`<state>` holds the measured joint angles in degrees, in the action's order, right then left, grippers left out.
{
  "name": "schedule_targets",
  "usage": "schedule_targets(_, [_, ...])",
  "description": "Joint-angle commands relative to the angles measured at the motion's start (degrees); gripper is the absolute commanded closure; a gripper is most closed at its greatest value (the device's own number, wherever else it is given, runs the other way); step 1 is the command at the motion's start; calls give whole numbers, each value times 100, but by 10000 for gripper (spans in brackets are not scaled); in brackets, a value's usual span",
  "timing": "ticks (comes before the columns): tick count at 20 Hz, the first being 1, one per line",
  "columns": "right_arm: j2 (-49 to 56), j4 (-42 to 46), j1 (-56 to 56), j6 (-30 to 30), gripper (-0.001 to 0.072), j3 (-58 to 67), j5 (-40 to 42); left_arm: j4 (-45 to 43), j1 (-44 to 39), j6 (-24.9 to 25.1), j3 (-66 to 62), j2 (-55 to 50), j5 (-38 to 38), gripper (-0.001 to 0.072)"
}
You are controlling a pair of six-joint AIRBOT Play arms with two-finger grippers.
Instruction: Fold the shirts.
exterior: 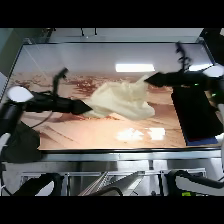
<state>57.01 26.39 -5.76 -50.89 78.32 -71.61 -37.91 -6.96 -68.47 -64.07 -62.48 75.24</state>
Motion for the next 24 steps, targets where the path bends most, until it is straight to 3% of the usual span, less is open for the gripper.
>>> schedule_targets(1, [-1095,28,-407,-28,695,505,-26,-15,798,74,-835,643,179,694])
schedule_targets(6, [-2083,509,-446,-125,695,411,-129,-640,1381,378,-184,1532,96,694])
schedule_targets(10, [-2236,476,-437,-275,695,-131,-328,-402,1401,890,1104,1902,-317,694])
schedule_targets(14, [-2192,310,-184,-225,695,-1357,-297,-243,1403,1130,1954,1725,-472,693])
schedule_targets(18, [-1917,317,13,9,695,-2660,422,-273,1403,1211,2400,1008,-485,691])
schedule_targets(19, [-1768,321,13,39,695,-2855,612,-317,1403,1211,2415,789,-472,590])
schedule_targets(20, [-1589,321,13,39,695,-2949,750,-352,1405,1204,2374,544,-470,130])
schedule_targets(21, [-1357,317,13,111,694,-2964,822,-352,1403,1182,2291,328,-420,19])
schedule_targets(24, [-728,308,13,166,695,-2964,1141,-354,1403,1027,1762,-240,66,20])
